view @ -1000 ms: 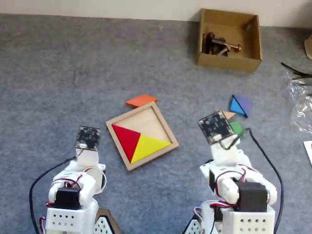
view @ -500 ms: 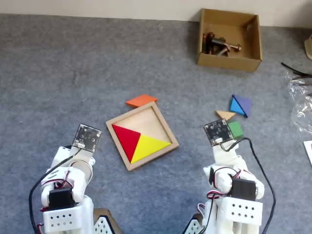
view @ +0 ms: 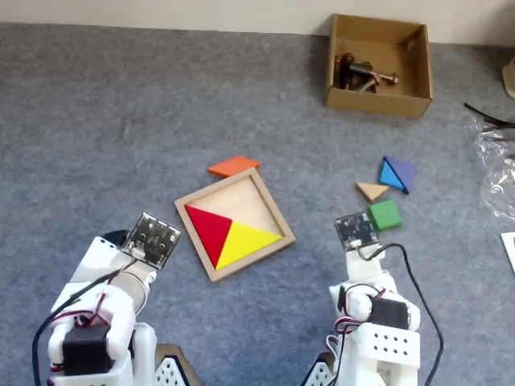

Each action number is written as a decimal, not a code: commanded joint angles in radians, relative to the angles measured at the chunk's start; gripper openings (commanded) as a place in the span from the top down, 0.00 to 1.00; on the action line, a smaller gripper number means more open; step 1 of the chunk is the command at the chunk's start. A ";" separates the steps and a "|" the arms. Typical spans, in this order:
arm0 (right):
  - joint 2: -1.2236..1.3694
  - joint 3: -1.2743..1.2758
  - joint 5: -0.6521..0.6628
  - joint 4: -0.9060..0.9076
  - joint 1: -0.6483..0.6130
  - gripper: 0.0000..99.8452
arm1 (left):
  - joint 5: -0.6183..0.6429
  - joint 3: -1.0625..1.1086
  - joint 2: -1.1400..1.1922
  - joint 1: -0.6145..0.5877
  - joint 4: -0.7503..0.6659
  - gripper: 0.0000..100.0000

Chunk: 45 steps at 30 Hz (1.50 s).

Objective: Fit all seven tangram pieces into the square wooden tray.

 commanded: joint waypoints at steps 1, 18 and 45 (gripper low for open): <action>-0.001 0.007 -0.011 -0.030 0.012 0.99 | -0.006 -0.114 0.117 0.018 0.003 0.99; -0.001 0.087 -0.199 -0.125 0.022 0.99 | -0.017 -0.636 1.110 0.174 -0.089 0.99; -0.001 0.087 -0.199 -0.128 0.081 0.99 | -0.017 -1.509 2.098 0.297 -0.127 0.74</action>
